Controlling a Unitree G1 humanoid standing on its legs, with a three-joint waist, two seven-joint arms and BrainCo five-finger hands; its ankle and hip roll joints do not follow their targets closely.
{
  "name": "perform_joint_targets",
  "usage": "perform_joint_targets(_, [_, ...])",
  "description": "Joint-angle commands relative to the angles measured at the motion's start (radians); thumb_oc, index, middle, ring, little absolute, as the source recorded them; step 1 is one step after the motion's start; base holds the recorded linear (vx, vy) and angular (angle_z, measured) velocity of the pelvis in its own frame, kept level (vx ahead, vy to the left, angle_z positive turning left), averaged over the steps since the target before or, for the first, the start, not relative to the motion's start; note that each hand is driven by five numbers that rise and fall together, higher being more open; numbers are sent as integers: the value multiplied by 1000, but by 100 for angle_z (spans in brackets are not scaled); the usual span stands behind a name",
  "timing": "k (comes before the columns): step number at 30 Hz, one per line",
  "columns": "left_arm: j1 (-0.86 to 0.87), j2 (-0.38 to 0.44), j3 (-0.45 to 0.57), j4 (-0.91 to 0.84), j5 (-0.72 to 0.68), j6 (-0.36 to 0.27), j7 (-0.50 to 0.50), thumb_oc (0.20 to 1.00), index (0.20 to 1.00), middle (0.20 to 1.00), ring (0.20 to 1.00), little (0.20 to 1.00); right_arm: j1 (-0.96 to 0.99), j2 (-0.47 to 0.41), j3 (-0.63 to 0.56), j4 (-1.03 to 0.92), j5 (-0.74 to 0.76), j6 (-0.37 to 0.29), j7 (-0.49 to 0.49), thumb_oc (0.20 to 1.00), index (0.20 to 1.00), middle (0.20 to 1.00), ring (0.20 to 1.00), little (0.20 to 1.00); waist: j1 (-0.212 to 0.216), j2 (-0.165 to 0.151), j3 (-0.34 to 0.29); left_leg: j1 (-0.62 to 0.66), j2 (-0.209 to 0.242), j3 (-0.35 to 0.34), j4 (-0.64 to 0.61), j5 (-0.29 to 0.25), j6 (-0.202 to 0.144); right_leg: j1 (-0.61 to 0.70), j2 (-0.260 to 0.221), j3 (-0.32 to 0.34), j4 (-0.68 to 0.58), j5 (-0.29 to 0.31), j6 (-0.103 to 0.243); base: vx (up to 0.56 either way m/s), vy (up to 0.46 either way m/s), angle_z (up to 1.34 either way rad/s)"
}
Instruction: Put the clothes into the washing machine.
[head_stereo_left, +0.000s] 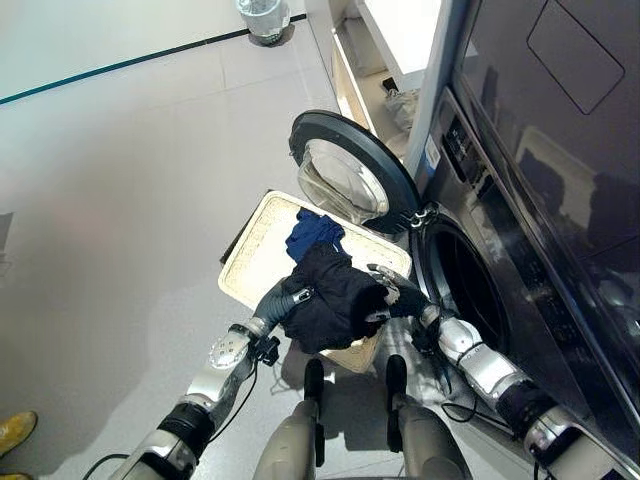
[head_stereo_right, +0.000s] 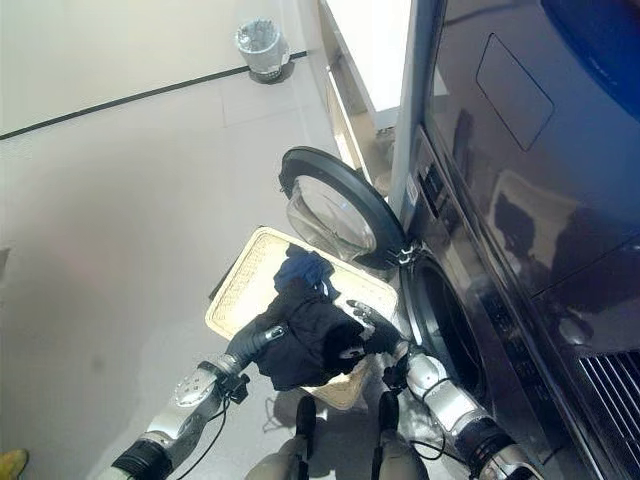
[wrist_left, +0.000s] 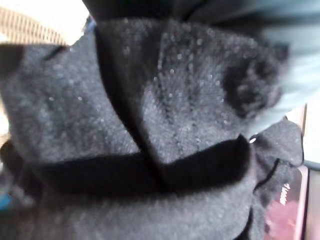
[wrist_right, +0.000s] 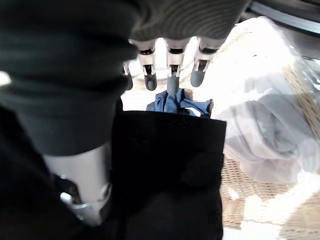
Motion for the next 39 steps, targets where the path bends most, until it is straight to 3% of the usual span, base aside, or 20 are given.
perform_joint_targets(1, [-40,34,-1,-76,-72,2,-105,200,200,200,200,200,-5,51,14,-81,-7,-7,70,1000,1000,1000,1000,1000,7,-86,-42,14,-97,84,29,-75,30,72,-1,-8,-21,-79,33,9,-41,18])
perform_joint_targets(6, [-76,63,-25,-107,-92,38,-140,200,200,200,200,200,-13,43,69,-110,121,91,266,1000,1000,1000,1000,1000,8,-95,-39,23,-99,85,16,-72,34,79,2,-4,-34,-70,37,4,-25,6])
perform_joint_targets(16, [-106,66,-54,-133,-136,69,-139,200,200,200,200,200,2,69,109,-143,333,205,351,1000,1000,1000,1000,1000,2,-103,-27,22,-95,100,-2,-65,38,70,5,3,-51,-54,41,-1,0,0])
perform_joint_targets(21, [-114,59,-74,-121,-76,57,-72,200,200,200,200,200,36,133,90,-152,655,311,423,1000,1000,1000,1000,1000,-3,-104,-7,11,-96,119,-12,-59,38,52,6,7,-76,-30,45,-31,10,-9])
perform_joint_targets(25, [-115,59,-88,-102,-45,45,-46,200,200,200,200,200,59,170,89,-155,836,346,447,1000,1000,1000,1000,1000,-5,-104,7,2,-98,132,-21,-53,39,38,4,6,-99,-8,51,-21,13,-11])
perform_joint_targets(30, [-111,60,-100,-92,-6,26,-17,200,200,200,200,200,75,207,83,-153,1015,337,402,1000,1000,1000,1000,1000,-5,-101,22,-7,-102,136,-36,-46,41,18,4,12,-115,11,57,-20,26,-14])
perform_joint_targets(31, [-107,62,-109,-99,30,18,7,200,200,200,200,200,87,222,76,-152,1084,302,344,1000,1000,1000,1000,1000,-7,-99,30,-11,-106,133,-39,-44,43,9,5,18,-118,17,58,-17,33,-8])
perform_joint_targets(34, [-103,63,-112,-104,39,16,15,200,200,200,200,200,91,226,69,-154,1110,274,306,1000,1000,1000,1000,1000,-8,-98,32,-12,-108,132,-39,-45,43,7,5,21,-119,18,58,1,40,-14])
perform_joint_targets(35, [-87,61,-109,-115,37,3,36,200,200,200,200,200,108,239,57,-151,1144,204,259,1000,1000,1000,1000,1000,-12,-95,38,-13,-110,132,-40,-45,45,3,6,29,-119,20,58,11,85,-12])
perform_joint_targets(37, [-68,59,-106,-136,50,-7,68,200,200,200,200,200,136,248,48,-162,1163,140,229,1000,1000,1000,1000,1000,-18,-92,43,-14,-113,136,-45,-44,49,-2,6,36,-119,22,59,10,94,-21])
perform_joint_targets(39, [-65,59,-106,-140,54,-7,71,200,200,200,200,200,140,249,46,-164,1167,131,223,1000,1000,1000,1000,1000,-18,-92,44,-14,-114,137,-45,-44,49,-2,6,37,-120,22,59,12,49,-17])
